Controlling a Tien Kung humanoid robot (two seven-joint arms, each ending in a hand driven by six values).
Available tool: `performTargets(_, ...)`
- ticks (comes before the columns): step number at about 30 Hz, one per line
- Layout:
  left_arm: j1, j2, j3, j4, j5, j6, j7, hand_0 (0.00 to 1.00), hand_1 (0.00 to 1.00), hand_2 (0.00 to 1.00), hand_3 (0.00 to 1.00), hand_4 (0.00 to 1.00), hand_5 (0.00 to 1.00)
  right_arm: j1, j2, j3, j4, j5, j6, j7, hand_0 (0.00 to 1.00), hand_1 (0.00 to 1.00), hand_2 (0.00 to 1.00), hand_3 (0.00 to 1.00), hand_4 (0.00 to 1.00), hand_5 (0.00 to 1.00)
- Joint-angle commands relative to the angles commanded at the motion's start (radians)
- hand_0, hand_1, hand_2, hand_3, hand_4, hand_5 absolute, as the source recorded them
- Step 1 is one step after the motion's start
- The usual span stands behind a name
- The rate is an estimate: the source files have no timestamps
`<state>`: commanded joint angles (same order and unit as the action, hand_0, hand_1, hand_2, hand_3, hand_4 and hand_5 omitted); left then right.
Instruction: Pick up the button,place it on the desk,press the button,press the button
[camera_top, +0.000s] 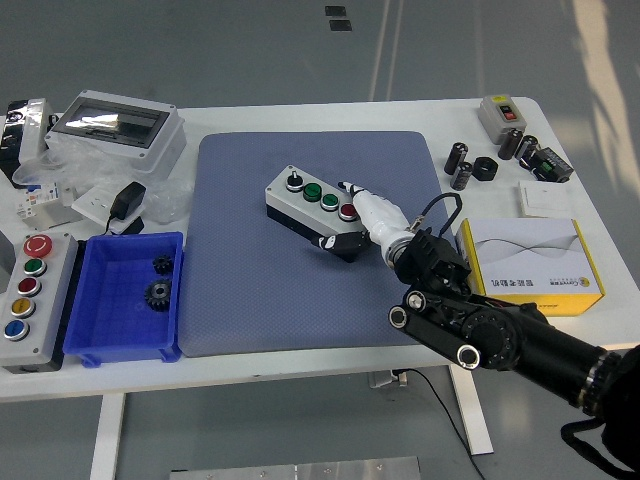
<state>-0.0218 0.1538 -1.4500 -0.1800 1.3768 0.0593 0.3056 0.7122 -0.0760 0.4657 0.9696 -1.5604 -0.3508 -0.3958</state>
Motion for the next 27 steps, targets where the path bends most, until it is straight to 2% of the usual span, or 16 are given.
performTargets(3,0.000,0.001,0.002,0.000,-0.003,0.001,-0.001,0.624,0.507,0.529,0.592,0.600,0.216,0.001,-0.001,-0.009,-0.004,0.009,-0.006,-0.001,0.887,0.936,0.951,0.998,0.968,0.429)
performTargets(4,0.000,0.001,0.003,0.000,-0.006,0.001,-0.001,0.624,0.506,0.529,0.593,0.597,0.216,0.001,-0.001,-0.014,-0.006,0.014,-0.010,-0.001,0.440,0.663,0.788,0.998,0.814,0.209)
performTargets(9,-0.001,-0.001,0.013,0.000,-0.019,0.001,-0.003,0.624,0.506,0.529,0.593,0.597,0.216,0.003,0.001,-0.026,-0.018,0.026,-0.030,0.001,0.440,0.663,0.788,0.998,0.814,0.209)
performTargets(10,-0.002,-0.001,0.015,0.000,-0.021,0.001,-0.004,0.624,0.506,0.530,0.592,0.595,0.214,0.003,0.001,-0.027,-0.019,0.025,-0.035,0.000,0.301,0.595,0.747,0.998,0.730,0.150)
performTargets(15,-0.001,-0.002,0.019,0.000,-0.025,0.001,-0.006,0.624,0.506,0.530,0.592,0.595,0.214,0.003,0.001,-0.022,-0.021,-0.006,-0.048,0.001,0.301,0.595,0.747,0.998,0.730,0.150)
performTargets(16,-0.001,-0.002,0.020,0.000,-0.026,0.001,-0.007,0.625,0.507,0.530,0.592,0.593,0.213,0.003,0.001,-0.020,-0.021,-0.014,-0.048,0.001,0.229,0.494,0.655,0.998,0.433,0.082)
performTargets(21,0.000,-0.002,0.021,0.000,-0.026,0.001,-0.007,0.625,0.507,0.530,0.592,0.593,0.213,0.002,0.003,-0.021,-0.021,-0.050,-0.046,-0.003,0.229,0.494,0.655,0.998,0.433,0.082)
performTargets(22,0.000,-0.002,0.021,0.000,-0.026,0.001,-0.008,0.625,0.508,0.531,0.592,0.594,0.213,0.002,0.003,-0.022,-0.022,-0.053,-0.046,-0.004,0.158,0.384,0.478,0.975,0.193,0.055)
performTargets(27,0.002,-0.002,0.023,0.000,-0.027,0.001,-0.009,0.625,0.508,0.531,0.592,0.594,0.213,0.000,0.003,-0.027,-0.025,-0.046,-0.045,-0.002,0.158,0.384,0.478,0.975,0.193,0.055)
